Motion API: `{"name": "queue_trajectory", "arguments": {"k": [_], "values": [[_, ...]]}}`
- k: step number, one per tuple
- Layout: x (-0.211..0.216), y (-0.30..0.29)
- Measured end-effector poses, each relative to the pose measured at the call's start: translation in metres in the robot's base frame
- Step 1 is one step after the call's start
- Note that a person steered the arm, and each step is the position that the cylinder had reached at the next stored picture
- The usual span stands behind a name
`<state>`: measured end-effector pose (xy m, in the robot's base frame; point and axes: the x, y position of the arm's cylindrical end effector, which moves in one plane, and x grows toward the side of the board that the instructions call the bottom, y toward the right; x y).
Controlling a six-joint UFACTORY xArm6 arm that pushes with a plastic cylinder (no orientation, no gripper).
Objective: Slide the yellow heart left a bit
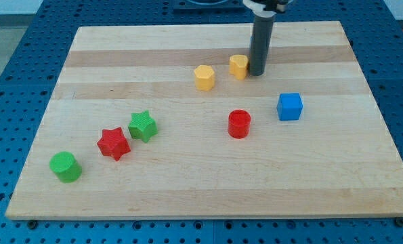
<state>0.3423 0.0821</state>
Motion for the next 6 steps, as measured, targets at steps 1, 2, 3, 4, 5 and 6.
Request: {"name": "queue_trajectory", "arguments": {"k": [1, 2, 3, 4, 5, 6], "values": [[0.000, -0.014], [0.000, -0.014], [0.021, 0.028], [0.050, 0.100], [0.061, 0.103], [0.097, 0.099]]}}
